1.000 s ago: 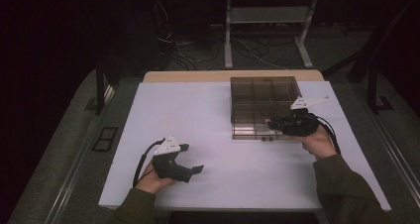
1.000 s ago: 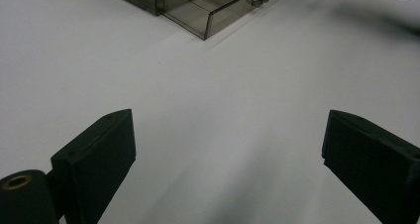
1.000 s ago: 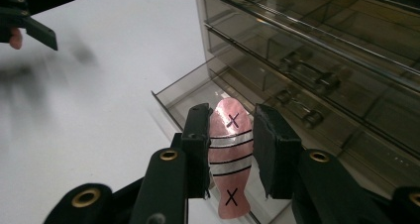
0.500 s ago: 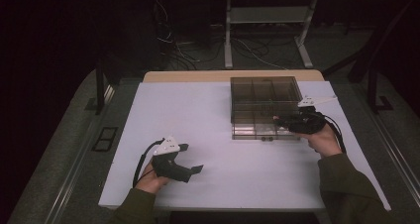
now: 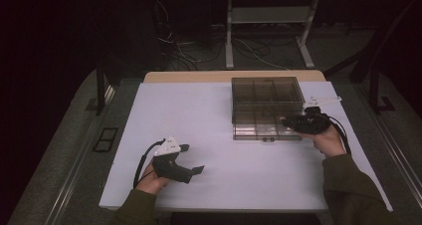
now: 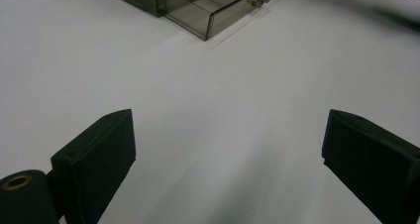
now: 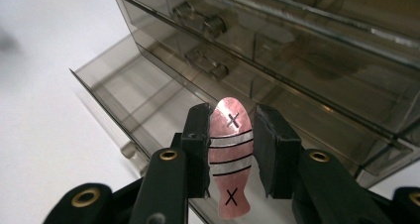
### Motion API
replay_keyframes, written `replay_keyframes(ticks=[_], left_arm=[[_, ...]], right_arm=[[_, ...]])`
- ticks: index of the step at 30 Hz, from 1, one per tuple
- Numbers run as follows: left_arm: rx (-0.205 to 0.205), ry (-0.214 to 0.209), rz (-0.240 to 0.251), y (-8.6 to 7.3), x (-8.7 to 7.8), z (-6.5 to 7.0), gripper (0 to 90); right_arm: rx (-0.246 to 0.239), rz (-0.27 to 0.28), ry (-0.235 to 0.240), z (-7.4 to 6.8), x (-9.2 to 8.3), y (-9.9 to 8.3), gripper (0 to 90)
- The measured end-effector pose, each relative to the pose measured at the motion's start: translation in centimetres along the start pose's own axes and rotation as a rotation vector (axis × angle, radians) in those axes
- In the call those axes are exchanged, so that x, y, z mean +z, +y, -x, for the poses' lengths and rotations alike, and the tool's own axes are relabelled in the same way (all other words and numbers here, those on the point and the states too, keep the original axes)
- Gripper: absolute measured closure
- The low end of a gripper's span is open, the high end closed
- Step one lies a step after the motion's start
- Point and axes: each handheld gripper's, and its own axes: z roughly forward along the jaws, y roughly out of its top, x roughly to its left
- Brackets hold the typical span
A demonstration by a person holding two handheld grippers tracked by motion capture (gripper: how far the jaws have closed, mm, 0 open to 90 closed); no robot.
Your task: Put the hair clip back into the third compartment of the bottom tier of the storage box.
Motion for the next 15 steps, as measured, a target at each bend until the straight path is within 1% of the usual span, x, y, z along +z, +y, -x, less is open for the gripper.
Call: replay_keyframes(ticks=[12, 15], left_arm=[[0.002, -0.003, 0.002, 0.02, -0.02, 0.0, 5.4], [0.001, -0.003, 0.002, 0.01, -0.01, 0.0, 5.4]], right_arm=[[0.023, -0.034, -0.018, 0.84, 0.81, -0.89, 67.1], [0.025, -0.033, -0.018, 0.94, 0.94, -0.98, 67.1]])
